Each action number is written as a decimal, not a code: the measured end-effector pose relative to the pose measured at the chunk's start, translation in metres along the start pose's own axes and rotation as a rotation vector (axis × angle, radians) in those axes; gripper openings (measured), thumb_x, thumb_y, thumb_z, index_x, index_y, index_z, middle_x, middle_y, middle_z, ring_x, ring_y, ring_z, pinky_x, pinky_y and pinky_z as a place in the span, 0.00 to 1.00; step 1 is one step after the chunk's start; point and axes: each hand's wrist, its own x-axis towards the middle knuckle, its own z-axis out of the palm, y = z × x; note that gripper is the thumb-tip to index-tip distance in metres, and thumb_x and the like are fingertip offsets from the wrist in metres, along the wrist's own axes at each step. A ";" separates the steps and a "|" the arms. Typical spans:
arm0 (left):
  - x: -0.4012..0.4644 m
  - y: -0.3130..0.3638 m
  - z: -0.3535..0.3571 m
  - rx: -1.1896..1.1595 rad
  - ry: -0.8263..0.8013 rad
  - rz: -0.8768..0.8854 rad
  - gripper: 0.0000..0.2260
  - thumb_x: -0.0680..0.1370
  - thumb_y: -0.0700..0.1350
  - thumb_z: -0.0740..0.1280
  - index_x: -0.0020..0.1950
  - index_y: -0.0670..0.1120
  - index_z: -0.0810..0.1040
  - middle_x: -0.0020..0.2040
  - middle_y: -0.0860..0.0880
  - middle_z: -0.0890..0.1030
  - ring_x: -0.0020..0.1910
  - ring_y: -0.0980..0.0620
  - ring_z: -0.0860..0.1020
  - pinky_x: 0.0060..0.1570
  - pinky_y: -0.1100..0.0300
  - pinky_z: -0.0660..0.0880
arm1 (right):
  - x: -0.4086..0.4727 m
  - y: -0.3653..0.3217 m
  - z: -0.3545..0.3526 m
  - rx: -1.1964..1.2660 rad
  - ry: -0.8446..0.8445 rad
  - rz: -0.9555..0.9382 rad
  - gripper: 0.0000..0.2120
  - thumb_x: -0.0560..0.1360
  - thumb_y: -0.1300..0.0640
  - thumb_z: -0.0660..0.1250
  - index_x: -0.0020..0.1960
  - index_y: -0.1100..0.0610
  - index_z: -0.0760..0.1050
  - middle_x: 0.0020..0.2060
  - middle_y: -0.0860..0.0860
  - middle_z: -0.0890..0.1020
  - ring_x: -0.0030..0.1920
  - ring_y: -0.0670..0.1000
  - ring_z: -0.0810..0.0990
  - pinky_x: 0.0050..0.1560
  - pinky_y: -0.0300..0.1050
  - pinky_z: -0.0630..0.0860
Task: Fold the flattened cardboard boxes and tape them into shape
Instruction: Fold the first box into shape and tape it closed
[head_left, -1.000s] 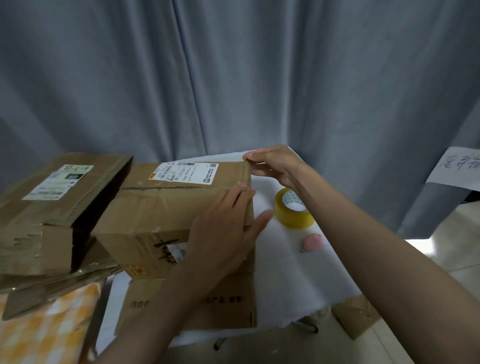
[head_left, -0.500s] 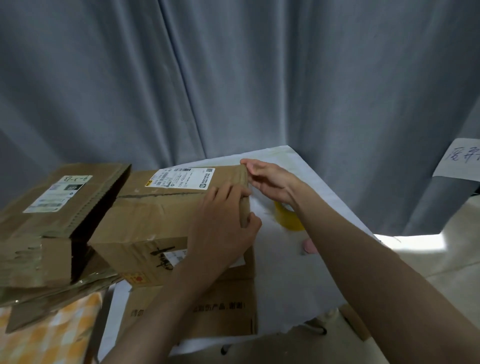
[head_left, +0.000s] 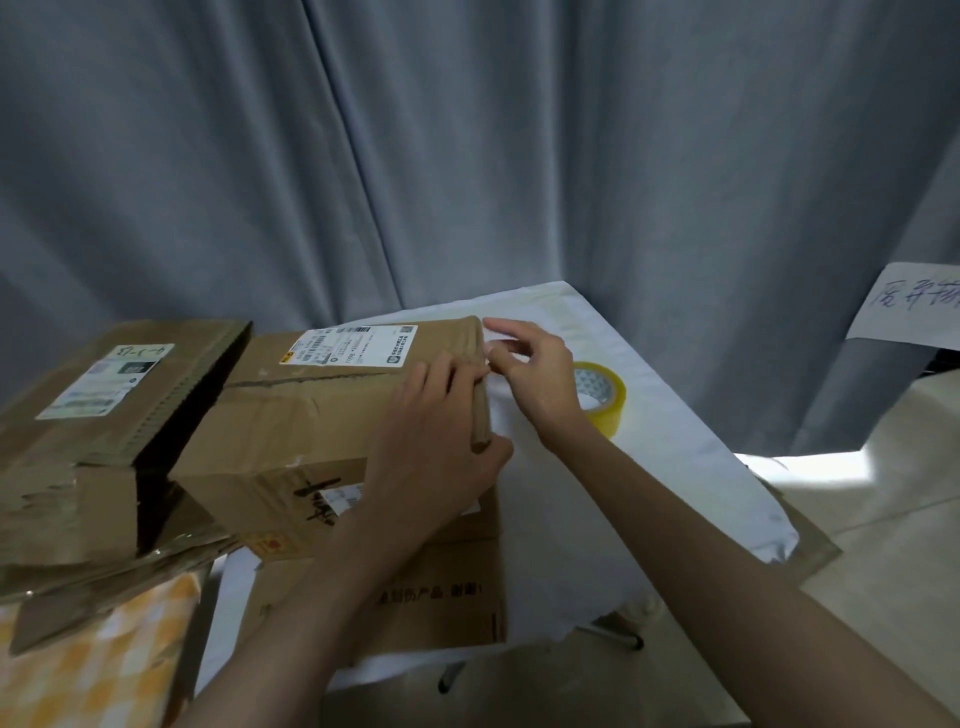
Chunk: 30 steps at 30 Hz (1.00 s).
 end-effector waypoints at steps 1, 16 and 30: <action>0.000 0.001 0.001 0.001 -0.003 0.003 0.28 0.70 0.53 0.63 0.68 0.44 0.73 0.63 0.47 0.75 0.58 0.49 0.71 0.57 0.58 0.67 | -0.005 -0.001 0.001 -0.045 -0.048 -0.012 0.16 0.80 0.61 0.65 0.66 0.55 0.79 0.62 0.50 0.82 0.58 0.49 0.81 0.66 0.51 0.75; 0.004 -0.007 0.003 0.135 -0.132 0.243 0.25 0.81 0.56 0.46 0.60 0.45 0.77 0.69 0.46 0.75 0.76 0.46 0.64 0.73 0.50 0.59 | 0.009 -0.016 -0.014 0.241 -0.230 0.282 0.13 0.82 0.55 0.62 0.61 0.52 0.82 0.53 0.41 0.85 0.56 0.45 0.83 0.53 0.42 0.82; 0.003 -0.017 0.010 0.087 -0.016 0.328 0.16 0.83 0.51 0.56 0.47 0.48 0.81 0.53 0.49 0.83 0.73 0.42 0.69 0.62 0.49 0.73 | 0.030 -0.034 0.006 -0.342 -0.310 0.164 0.24 0.81 0.52 0.65 0.76 0.56 0.68 0.72 0.52 0.74 0.73 0.52 0.70 0.72 0.44 0.65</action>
